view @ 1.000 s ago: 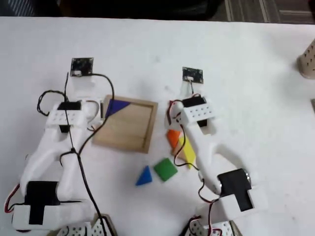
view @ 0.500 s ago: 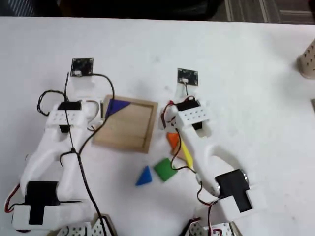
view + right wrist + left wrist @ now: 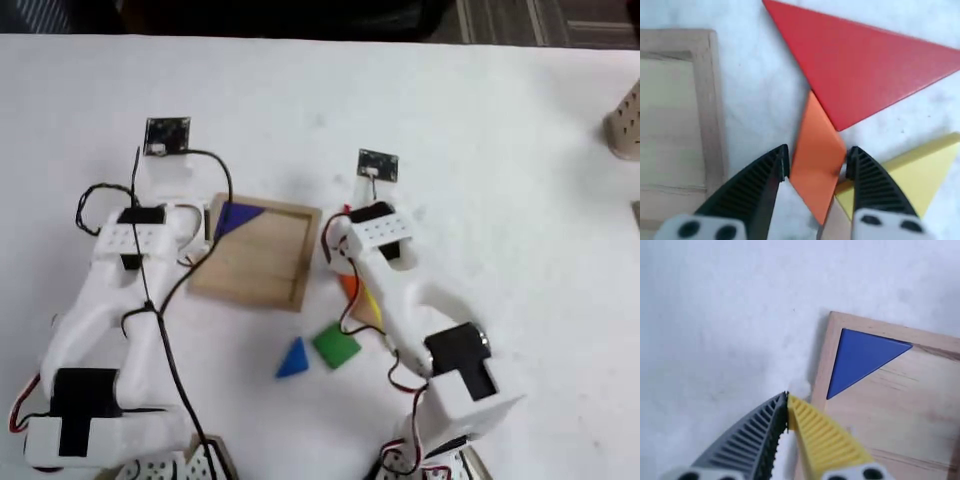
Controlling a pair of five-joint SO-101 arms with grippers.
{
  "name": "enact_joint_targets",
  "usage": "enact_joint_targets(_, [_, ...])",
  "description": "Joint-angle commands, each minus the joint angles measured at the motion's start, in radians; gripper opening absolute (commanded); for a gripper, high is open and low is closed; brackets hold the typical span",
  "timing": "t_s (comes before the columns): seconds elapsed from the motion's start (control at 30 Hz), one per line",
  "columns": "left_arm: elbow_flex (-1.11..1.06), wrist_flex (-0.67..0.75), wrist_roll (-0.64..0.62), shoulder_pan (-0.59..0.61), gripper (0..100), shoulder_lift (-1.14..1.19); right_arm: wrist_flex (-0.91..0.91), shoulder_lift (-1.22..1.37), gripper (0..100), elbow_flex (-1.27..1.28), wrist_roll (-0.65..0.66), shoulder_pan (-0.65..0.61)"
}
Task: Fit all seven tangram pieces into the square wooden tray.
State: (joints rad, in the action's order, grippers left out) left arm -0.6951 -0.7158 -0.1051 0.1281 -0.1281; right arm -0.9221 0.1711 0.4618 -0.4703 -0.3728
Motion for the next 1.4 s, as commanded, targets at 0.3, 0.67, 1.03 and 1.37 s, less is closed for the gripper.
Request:
enact_joint_targets(0.3, [-0.003, 0.021, 0.006, 0.010, 2, -0.051, -0.056, 0.016, 16.4, -0.048, 0.043, -0.031])
enact_joint_targets(0.67, [-0.003, 0.021, 0.006, 0.013, 2, -0.051, -0.067, 0.015, 1.5, -0.046, 0.506, -0.081])
enact_joint_targets(1.03, [-0.003, 0.028, 0.008, 0.030, 2, -0.051, -0.159, -0.234, 1.7, -0.048, 0.568, -0.142])
enact_joint_targets(1.37, [-0.002, 0.055, 0.002, 0.073, 2, -0.051, -0.008, -0.297, 1.9, -0.060, 0.302, -0.277])
